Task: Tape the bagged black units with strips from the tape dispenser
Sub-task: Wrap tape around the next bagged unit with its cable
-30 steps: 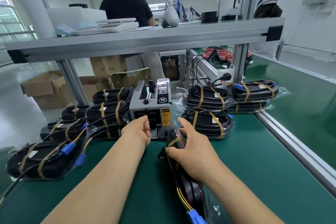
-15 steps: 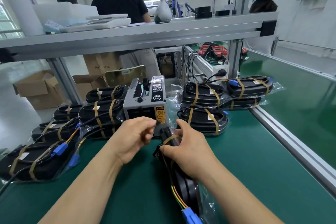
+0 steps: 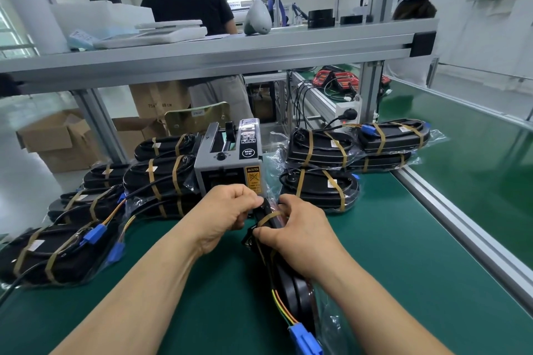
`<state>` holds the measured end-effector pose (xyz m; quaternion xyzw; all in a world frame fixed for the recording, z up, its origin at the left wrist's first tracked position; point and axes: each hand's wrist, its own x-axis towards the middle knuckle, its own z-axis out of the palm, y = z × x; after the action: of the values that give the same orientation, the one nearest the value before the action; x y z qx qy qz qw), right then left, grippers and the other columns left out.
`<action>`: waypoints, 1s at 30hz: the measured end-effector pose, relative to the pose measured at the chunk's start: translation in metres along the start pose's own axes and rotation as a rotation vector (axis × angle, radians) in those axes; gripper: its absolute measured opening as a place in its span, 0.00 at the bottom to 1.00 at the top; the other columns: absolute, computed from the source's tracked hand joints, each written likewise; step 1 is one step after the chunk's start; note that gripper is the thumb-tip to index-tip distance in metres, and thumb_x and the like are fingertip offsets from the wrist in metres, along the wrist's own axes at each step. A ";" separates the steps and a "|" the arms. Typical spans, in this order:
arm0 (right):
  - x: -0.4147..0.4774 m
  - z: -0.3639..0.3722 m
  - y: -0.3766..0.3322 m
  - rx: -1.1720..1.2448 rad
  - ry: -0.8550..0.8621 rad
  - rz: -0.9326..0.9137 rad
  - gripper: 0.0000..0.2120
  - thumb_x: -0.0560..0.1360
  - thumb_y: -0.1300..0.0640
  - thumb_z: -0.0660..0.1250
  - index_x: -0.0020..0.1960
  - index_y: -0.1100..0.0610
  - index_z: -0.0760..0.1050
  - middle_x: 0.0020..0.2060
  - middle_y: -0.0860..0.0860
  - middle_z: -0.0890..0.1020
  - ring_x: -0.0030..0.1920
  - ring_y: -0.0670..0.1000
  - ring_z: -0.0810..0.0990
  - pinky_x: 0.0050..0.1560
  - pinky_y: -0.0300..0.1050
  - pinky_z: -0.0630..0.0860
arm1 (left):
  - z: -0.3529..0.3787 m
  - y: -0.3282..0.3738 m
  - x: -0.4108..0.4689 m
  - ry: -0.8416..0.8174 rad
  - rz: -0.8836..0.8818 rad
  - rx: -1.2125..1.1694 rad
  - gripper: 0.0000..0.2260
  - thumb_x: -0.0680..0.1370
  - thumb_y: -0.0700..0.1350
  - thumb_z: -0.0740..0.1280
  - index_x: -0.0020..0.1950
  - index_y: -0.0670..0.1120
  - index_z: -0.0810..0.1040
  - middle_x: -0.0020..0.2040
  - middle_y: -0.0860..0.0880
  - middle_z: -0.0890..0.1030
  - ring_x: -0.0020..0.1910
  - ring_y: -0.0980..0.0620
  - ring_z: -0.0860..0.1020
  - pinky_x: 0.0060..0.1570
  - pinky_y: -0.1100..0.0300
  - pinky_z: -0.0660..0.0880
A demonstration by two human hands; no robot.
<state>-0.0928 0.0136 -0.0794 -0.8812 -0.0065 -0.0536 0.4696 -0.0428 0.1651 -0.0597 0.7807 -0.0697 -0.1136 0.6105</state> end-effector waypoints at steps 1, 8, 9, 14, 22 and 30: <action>0.000 0.000 0.000 -0.004 0.002 -0.003 0.15 0.64 0.46 0.76 0.41 0.47 0.71 0.36 0.43 0.79 0.37 0.40 0.76 0.32 0.33 0.67 | 0.000 -0.001 0.000 -0.002 0.004 0.001 0.10 0.78 0.39 0.68 0.37 0.45 0.75 0.28 0.51 0.67 0.27 0.56 0.63 0.30 0.64 0.63; 0.000 0.000 -0.001 -0.009 0.006 0.003 0.15 0.64 0.45 0.75 0.41 0.47 0.70 0.37 0.43 0.79 0.38 0.41 0.76 0.34 0.36 0.69 | 0.001 -0.002 0.002 -0.020 0.037 0.028 0.12 0.77 0.40 0.69 0.34 0.47 0.75 0.27 0.51 0.68 0.27 0.57 0.63 0.31 0.63 0.64; 0.000 0.000 -0.001 -0.012 0.006 0.002 0.15 0.64 0.45 0.75 0.41 0.47 0.70 0.36 0.43 0.79 0.38 0.41 0.76 0.33 0.36 0.68 | 0.000 -0.002 0.002 -0.021 0.044 0.035 0.12 0.77 0.40 0.69 0.34 0.47 0.76 0.27 0.52 0.68 0.27 0.57 0.64 0.31 0.64 0.65; 0.000 0.000 -0.001 -0.006 0.007 -0.008 0.16 0.64 0.45 0.76 0.40 0.45 0.68 0.37 0.41 0.78 0.39 0.39 0.75 0.34 0.34 0.68 | 0.000 -0.001 0.006 -0.023 0.062 0.072 0.11 0.76 0.40 0.70 0.34 0.47 0.76 0.28 0.53 0.70 0.26 0.58 0.65 0.32 0.63 0.66; 0.000 -0.001 0.000 0.010 0.010 -0.011 0.17 0.64 0.46 0.76 0.41 0.45 0.68 0.38 0.41 0.78 0.40 0.39 0.76 0.36 0.33 0.70 | 0.000 0.000 0.007 0.011 0.104 0.177 0.11 0.75 0.42 0.72 0.33 0.49 0.77 0.32 0.51 0.75 0.31 0.57 0.70 0.35 0.62 0.68; 0.001 0.000 0.000 0.006 0.013 -0.003 0.16 0.64 0.46 0.76 0.44 0.48 0.71 0.39 0.43 0.79 0.41 0.42 0.77 0.38 0.38 0.73 | 0.001 -0.002 0.007 0.059 0.170 0.268 0.08 0.75 0.43 0.73 0.37 0.45 0.78 0.33 0.50 0.77 0.33 0.57 0.73 0.41 0.59 0.71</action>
<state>-0.0922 0.0133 -0.0791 -0.8794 -0.0051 -0.0599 0.4722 -0.0362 0.1628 -0.0628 0.8496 -0.1319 -0.0282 0.5099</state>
